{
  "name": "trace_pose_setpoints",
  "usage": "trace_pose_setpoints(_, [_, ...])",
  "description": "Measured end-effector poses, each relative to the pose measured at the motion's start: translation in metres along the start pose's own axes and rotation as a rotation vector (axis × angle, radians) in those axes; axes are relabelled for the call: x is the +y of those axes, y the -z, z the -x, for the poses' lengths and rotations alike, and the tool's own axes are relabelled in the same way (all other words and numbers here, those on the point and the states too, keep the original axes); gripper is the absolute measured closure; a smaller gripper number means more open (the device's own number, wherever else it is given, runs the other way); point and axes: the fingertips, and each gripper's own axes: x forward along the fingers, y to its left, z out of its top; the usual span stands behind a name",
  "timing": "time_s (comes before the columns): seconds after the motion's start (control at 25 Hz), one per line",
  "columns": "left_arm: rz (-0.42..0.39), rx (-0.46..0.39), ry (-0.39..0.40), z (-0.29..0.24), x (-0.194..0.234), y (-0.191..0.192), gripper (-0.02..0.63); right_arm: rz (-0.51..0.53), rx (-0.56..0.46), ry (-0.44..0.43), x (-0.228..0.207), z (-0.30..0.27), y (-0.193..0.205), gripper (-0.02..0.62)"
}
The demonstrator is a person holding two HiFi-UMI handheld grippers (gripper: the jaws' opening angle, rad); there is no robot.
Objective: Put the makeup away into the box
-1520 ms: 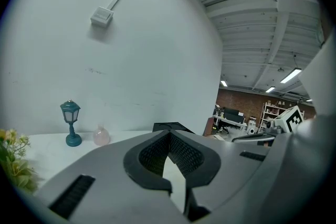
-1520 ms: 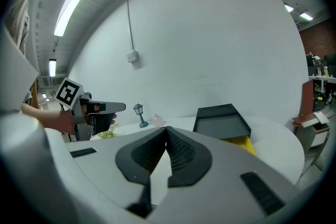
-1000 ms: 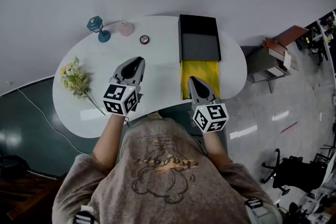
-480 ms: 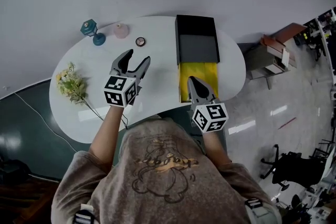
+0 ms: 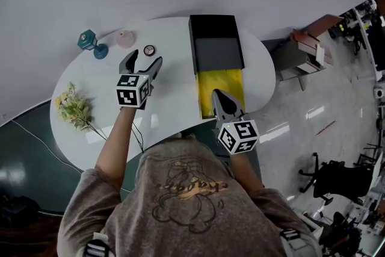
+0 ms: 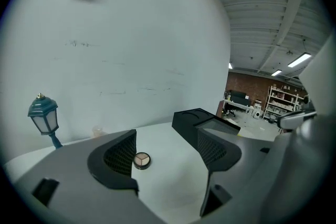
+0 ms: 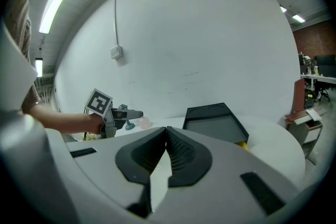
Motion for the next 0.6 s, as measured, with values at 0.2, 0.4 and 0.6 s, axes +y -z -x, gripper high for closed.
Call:
trace_pose_setpoints(0.2, [-0.027, 0.044, -0.008, -0.029, 0.014, 0.015, 0.247, -0.004, 0.015, 0.026, -0.005, 0.002, 0.004, 0.592])
trace_pose_setpoints(0.4, [-0.03, 0.098, -0.026, -0.055, 0.026, 0.038, 0.249, -0.012, 0.032, 0.061, -0.012, 0.006, 0.008, 0.592])
trace_pose_setpoints(0.6, [-0.033, 0.148, -0.075, -0.075, 0.045, 0.058, 0.25, -0.031, 0.054, 0.1, -0.02, 0.013, 0.018, 0.593])
